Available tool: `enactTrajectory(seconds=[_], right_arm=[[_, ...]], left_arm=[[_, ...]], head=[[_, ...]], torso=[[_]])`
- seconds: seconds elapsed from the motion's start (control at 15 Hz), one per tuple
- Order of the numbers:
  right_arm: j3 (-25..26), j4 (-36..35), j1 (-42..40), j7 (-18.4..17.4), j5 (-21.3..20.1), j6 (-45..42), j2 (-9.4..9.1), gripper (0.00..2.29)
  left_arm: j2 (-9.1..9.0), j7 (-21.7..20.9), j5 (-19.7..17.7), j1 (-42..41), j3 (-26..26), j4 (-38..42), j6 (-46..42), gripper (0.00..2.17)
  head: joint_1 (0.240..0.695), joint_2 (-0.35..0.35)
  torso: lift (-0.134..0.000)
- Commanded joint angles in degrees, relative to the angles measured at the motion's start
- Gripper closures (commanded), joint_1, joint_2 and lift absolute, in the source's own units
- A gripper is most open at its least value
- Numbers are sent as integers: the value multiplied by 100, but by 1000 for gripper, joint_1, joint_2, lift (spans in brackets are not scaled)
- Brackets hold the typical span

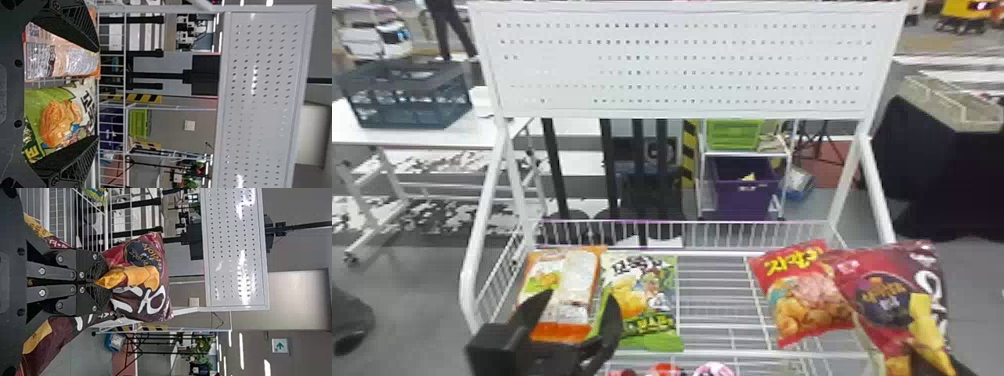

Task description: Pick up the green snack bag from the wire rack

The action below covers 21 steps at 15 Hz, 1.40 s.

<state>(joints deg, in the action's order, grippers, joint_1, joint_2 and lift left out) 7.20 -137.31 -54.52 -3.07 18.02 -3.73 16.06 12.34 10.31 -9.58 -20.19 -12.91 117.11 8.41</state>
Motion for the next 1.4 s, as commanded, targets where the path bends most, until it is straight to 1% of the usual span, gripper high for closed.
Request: enactTrajectory(seconds=[0.0, 0.07, 0.27, 0.33, 0.47, 0.67, 0.93, 1.0, 1.07, 1.2, 1.27, 1.33], right_arm=[[-9, 29, 21, 0, -9, 0, -7, 2182], [-9, 47, 38, 0, -9, 0, -7, 2182], [-53, 108, 91, 0, -18, 0, -7, 2182], [-53, 126, 100, 0, -18, 0, -15, 2182], [-53, 143, 108, 0, -18, 0, -24, 2179], [-61, 143, 108, 0, -18, 0, -42, 2182], [-79, 152, 117, 8, -18, 0, -42, 2179], [-96, 152, 126, 8, -18, 0, -42, 2182], [-105, 152, 135, 8, -18, 0, -42, 2182], [-105, 152, 144, 8, -18, 0, -42, 2182], [-105, 152, 144, 8, -18, 0, -42, 2182], [-105, 152, 144, 8, -18, 0, -42, 2179]], left_arm=[[-56, -38, -17, 648, -283, -707, 316, 103], [-135, -64, -17, 833, -309, -935, 456, 103], [-320, -126, -43, 1395, -546, -1594, 474, 103], [-346, -135, -52, 1545, -590, -1744, 509, 103], [-469, -135, -43, 1931, -784, -2175, 615, 103], [-496, -143, -26, 2283, -986, -2535, 861, 103], [-487, -152, 0, 2424, -1021, -2676, 1212, 228], [-478, -152, 0, 2432, -1012, -2676, 1318, 431], [-469, -152, 0, 2450, -1021, -2676, 1441, 697], [-469, -117, -17, 2459, -1012, -2640, 1529, 1494], [-469, -117, -26, 2459, -1012, -2640, 1634, 1787], [-461, -143, -52, 2494, -1012, -2623, 1951, 1895]], head=[[499, 0], [499, 0], [499, 0], [499, 0], [499, 0], [499, 0], [499, 0], [499, 0], [499, 0], [499, 0], [499, 0], [499, 0]], torso=[[0], [0], [0], [0], [0], [0], [0], [0], [0], [0], [0], [0]])
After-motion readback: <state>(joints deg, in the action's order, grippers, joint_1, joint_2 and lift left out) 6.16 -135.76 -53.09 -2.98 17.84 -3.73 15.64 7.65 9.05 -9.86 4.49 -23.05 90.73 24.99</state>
